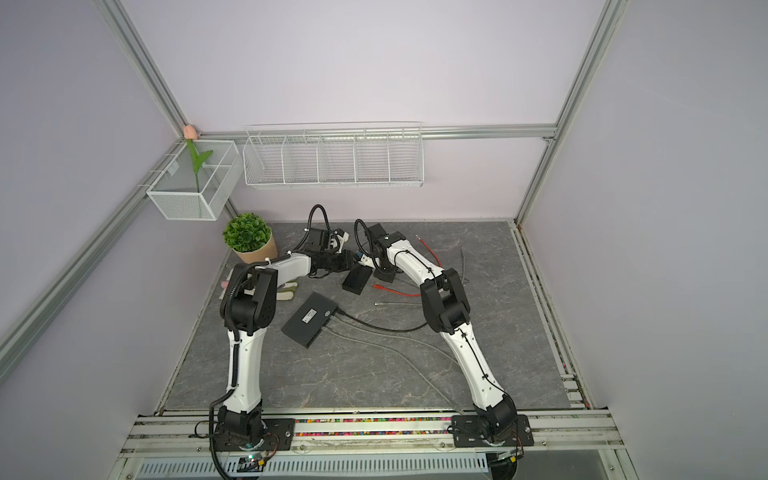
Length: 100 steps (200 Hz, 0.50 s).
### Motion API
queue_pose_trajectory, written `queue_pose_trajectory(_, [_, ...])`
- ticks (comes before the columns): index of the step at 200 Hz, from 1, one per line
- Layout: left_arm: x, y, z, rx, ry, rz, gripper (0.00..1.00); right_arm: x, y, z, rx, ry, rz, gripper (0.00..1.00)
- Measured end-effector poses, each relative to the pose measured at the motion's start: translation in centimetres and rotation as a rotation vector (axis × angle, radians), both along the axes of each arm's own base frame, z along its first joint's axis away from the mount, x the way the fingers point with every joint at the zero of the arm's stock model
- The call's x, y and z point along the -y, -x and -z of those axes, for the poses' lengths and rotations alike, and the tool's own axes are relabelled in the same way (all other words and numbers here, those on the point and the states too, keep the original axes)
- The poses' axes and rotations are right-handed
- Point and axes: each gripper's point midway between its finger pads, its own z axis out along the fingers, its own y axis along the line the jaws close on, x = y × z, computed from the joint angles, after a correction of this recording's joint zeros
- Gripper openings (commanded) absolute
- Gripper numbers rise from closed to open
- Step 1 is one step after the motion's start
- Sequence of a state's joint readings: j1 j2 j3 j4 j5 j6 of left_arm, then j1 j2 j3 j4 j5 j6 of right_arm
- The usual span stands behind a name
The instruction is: Insert the plug into the switch port
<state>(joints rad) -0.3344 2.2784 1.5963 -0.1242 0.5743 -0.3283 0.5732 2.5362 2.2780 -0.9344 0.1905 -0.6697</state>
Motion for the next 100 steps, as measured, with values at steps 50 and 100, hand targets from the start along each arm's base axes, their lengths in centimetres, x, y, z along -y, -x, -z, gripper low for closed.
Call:
queue_pose_trajectory(50, [0.11, -0.04, -0.15, 0.005, 0.007, 0.005, 0.41, 0.11, -0.06, 0.01, 0.003, 0.006, 0.002, 0.06])
queue_pose_trajectory(100, [0.12, -0.02, -0.16, 0.005, 0.007, 0.005, 0.41, 0.27, -0.15, 0.02, 0.008, 0.013, 0.005, 0.07])
